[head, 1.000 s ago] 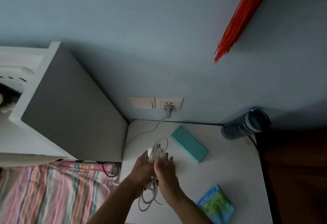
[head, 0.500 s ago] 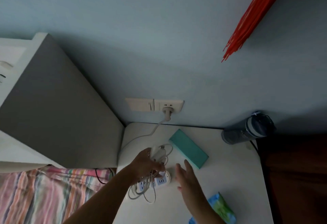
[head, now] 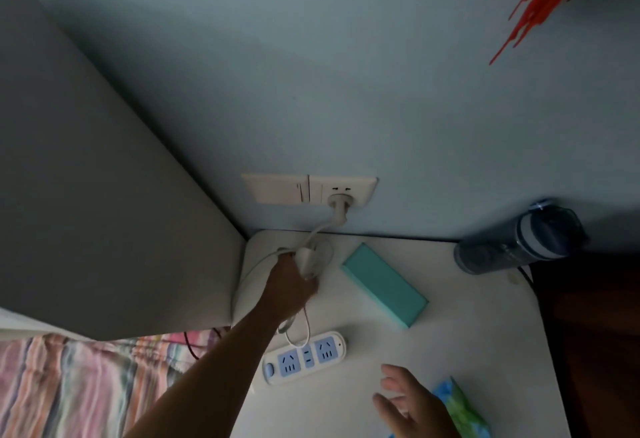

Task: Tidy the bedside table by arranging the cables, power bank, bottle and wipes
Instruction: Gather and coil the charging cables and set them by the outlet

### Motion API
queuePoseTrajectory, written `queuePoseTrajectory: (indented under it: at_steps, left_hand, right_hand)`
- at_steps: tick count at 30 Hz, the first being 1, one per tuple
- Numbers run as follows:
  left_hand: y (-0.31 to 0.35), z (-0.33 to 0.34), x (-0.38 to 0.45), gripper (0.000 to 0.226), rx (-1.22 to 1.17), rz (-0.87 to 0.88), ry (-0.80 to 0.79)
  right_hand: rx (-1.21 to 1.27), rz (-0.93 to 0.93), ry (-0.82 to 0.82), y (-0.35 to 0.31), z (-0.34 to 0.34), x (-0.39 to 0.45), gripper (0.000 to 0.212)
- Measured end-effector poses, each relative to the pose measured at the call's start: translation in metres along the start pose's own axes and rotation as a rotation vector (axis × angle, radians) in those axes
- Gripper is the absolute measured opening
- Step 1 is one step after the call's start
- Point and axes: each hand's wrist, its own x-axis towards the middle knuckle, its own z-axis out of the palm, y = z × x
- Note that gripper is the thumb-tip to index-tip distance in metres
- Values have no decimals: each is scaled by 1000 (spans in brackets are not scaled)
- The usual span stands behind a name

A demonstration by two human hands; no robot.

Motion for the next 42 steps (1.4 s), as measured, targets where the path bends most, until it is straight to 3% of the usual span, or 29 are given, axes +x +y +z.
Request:
queuePoseTrajectory:
  at_steps: [4, 8, 12, 15, 17, 21, 25, 30, 32, 34, 36, 39, 42]
  left_hand:
    - [-8, -11, 0, 50, 338, 178, 233]
    - [-8, -19, 2, 48, 554, 306, 250]
    - [-6, -16, 1, 93, 696, 211, 232]
    - [-4, -15, -4, 129, 583, 121, 218]
    - [-3, -14, -8, 136, 537, 96, 195]
    - [-4, -6, -20, 136, 616, 129, 81]
    - [-18, -3, -44, 117, 689, 239, 119]
    - [-46, -6, -75, 88, 745, 635, 345]
    - [-52, -6, -84, 84, 749, 797, 367]
    - [-56, -6, -92, 82, 745, 845, 335]
    - [-58, -9, -100, 73, 631, 722, 340]
    - [-51, -19, -104, 55, 499, 355, 417]
    - [-46, -28, -91, 48, 399, -4, 338]
  right_hand:
    - [-24, -28, 8, -5, 1, -1, 42]
    - [-40, -67, -4, -12, -2, 2, 40]
    - [-46, -92, -10, -14, -5, 4, 36]
    - [-43, -98, -12, -15, -4, 1, 34]
    - [-45, -102, -28, -16, -3, -3, 34]
    - [-44, -103, -75, -18, 1, -10, 32]
    - [-32, -103, -92, -18, 6, -17, 28]
    - [-61, -110, -125, -18, 4, -19, 19]
    - [-53, -100, -144, -17, 4, -19, 21]
    - [-55, -92, -152, -15, 5, -18, 26]
    - [-57, -96, -148, -15, 5, -18, 26]
    - [-61, -97, -146, -16, 5, -18, 25]
    - [-65, -104, -148, -20, 10, -15, 35]
